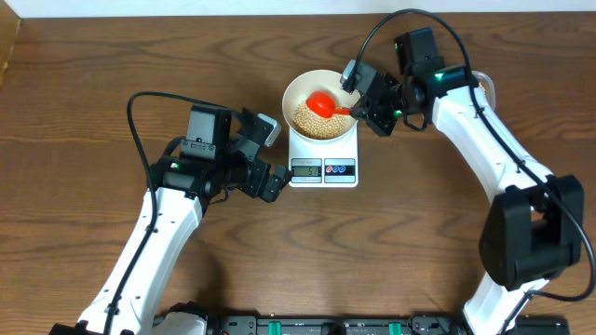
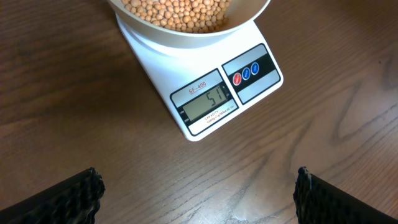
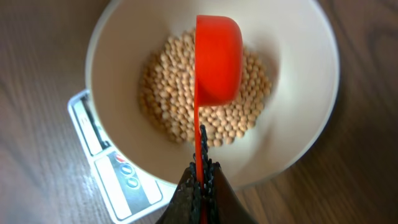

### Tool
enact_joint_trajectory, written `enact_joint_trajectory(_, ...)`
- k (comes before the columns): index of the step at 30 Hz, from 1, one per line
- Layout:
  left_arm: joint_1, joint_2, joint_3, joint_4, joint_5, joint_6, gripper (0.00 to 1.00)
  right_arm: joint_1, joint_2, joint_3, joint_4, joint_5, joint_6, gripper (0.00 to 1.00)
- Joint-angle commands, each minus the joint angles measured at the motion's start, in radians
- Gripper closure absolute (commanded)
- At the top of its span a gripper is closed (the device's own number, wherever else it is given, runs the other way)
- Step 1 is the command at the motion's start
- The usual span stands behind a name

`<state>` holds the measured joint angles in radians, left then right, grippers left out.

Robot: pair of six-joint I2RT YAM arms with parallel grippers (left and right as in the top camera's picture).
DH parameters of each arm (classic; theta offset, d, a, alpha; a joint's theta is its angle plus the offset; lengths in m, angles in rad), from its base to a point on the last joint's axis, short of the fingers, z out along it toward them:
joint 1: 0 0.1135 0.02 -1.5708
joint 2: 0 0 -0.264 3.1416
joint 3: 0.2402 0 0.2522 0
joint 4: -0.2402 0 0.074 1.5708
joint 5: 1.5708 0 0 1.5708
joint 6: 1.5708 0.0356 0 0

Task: Scoop item into bowl and weigh 50g on scale

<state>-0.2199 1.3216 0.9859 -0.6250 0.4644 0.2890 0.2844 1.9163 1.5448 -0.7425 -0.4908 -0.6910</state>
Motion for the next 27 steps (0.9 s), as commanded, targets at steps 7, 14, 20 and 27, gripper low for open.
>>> enact_joint_trajectory(7,0.000,0.003,0.000,-0.003,-0.005,0.006,0.00,0.006,0.033,0.011,-0.003,0.029,-0.018,0.99)
enact_joint_trajectory(14,0.000,0.003,0.000,-0.003,-0.006,0.006,0.00,0.012,0.033,0.011,-0.009,0.029,-0.018,0.99)
enact_joint_trajectory(20,0.000,0.003,0.000,-0.003,-0.006,0.006,0.00,0.032,0.033,0.011,-0.010,0.029,-0.037,0.99)
enact_joint_trajectory(27,0.000,0.003,0.000,-0.003,-0.005,0.006,0.00,0.049,0.033,0.011,-0.014,0.040,-0.048,0.99)
